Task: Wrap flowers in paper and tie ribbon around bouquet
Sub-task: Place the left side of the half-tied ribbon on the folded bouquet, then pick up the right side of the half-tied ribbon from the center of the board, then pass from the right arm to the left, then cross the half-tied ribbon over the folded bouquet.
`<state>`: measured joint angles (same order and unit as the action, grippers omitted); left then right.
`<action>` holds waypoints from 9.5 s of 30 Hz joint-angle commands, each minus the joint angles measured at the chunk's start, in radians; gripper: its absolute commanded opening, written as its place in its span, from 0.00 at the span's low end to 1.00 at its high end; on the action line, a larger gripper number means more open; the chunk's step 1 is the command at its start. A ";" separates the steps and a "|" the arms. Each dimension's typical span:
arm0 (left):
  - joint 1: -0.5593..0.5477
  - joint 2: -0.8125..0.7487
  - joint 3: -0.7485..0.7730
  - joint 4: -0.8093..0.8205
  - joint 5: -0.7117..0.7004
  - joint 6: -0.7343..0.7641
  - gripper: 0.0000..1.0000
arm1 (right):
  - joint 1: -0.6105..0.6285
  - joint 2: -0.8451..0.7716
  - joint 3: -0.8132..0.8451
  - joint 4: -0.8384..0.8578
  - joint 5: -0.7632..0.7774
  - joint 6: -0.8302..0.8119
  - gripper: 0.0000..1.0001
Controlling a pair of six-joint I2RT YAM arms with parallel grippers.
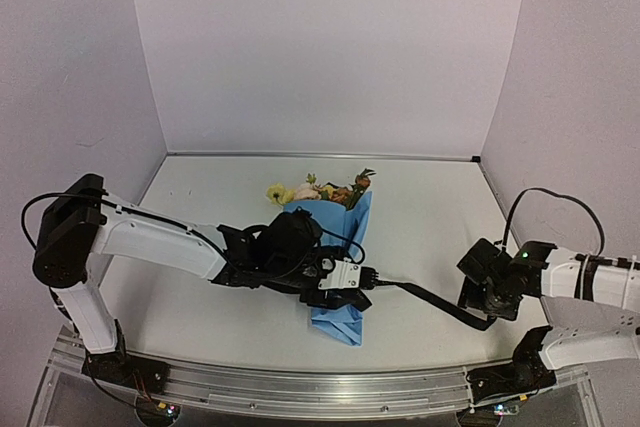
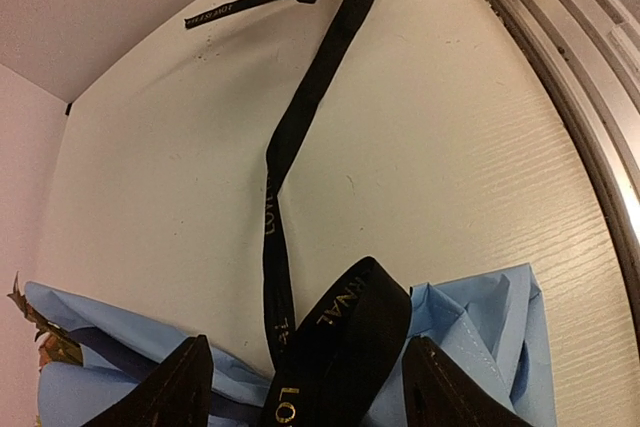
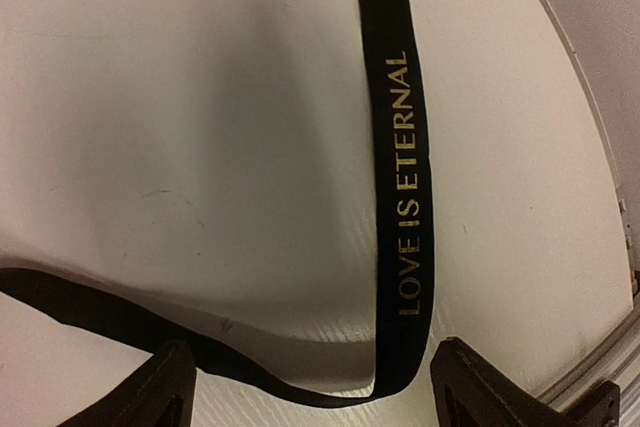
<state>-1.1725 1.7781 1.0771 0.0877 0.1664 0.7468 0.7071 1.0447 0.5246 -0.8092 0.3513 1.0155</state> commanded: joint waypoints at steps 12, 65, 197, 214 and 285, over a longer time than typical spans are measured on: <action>-0.001 -0.132 -0.077 0.168 -0.003 -0.100 0.69 | -0.084 0.031 -0.118 0.018 -0.036 0.255 0.75; 0.269 -0.144 0.100 0.027 0.454 -0.184 0.66 | 0.103 0.500 1.034 -0.004 -0.887 -1.043 0.00; -0.054 -0.139 0.123 0.237 0.203 -0.948 0.01 | 0.077 0.666 0.800 0.202 -0.694 -0.835 0.00; -0.145 0.023 0.026 0.262 0.045 -0.899 0.23 | 0.072 0.616 0.806 0.097 -0.717 -0.852 0.00; 0.008 -0.190 -0.213 0.240 -0.242 -0.685 0.46 | 0.143 0.756 1.031 0.068 -0.880 -0.098 0.00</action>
<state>-1.1706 1.5929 0.8597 0.2742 -0.0567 0.0949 0.8429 1.8000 1.5582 -0.7595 -0.5385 0.9133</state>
